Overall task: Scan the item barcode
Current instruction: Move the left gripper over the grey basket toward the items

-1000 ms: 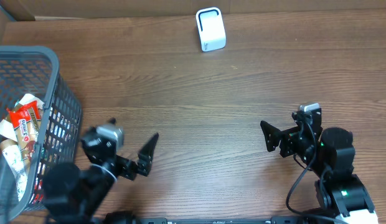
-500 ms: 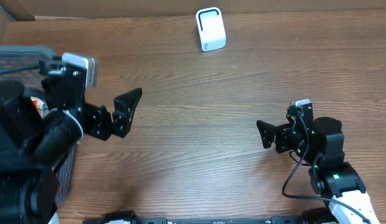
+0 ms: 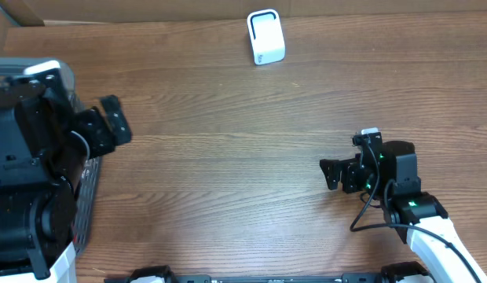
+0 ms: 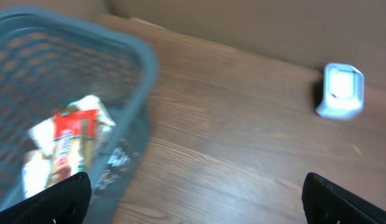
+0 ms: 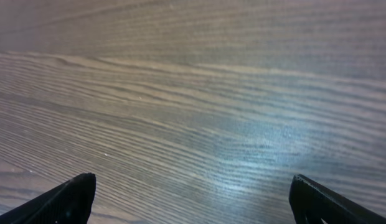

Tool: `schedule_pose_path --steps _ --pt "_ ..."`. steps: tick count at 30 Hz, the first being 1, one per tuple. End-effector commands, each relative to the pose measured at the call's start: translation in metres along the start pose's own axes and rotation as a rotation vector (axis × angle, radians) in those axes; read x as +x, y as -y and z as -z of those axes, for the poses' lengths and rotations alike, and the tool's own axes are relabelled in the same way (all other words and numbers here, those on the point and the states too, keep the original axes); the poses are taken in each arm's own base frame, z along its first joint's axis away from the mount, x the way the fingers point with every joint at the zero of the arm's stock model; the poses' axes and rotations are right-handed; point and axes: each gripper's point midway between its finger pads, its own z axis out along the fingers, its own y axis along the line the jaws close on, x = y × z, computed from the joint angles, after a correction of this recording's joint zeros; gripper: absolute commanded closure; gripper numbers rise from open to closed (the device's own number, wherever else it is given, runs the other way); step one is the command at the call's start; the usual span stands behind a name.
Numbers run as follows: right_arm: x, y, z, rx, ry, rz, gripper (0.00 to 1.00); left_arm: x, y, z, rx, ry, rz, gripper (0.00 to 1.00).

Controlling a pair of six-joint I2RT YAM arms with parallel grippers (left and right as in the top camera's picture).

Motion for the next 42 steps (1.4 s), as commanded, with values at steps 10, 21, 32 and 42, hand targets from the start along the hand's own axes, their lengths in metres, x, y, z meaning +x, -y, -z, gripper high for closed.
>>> schedule_pose_path --steps 10,21,32,42 --pt "-0.015 -0.003 -0.006 -0.018 0.036 0.015 0.0 -0.008 -0.064 0.007 -0.199 0.036 0.212 0.0" --pt "-0.05 -0.012 0.047 -0.001 0.24 0.059 0.0 0.001 -0.1 0.002 -0.288 -0.016 0.265 0.01" --pt "-0.043 0.01 0.114 0.156 0.42 0.025 0.0 0.002 -0.143 -0.016 -0.371 -0.048 0.393 0.0" --pt "-0.039 0.012 0.111 0.158 0.397 0.019 0.0 0.011 -0.155 -0.055 -0.379 -0.157 0.406 0.02"
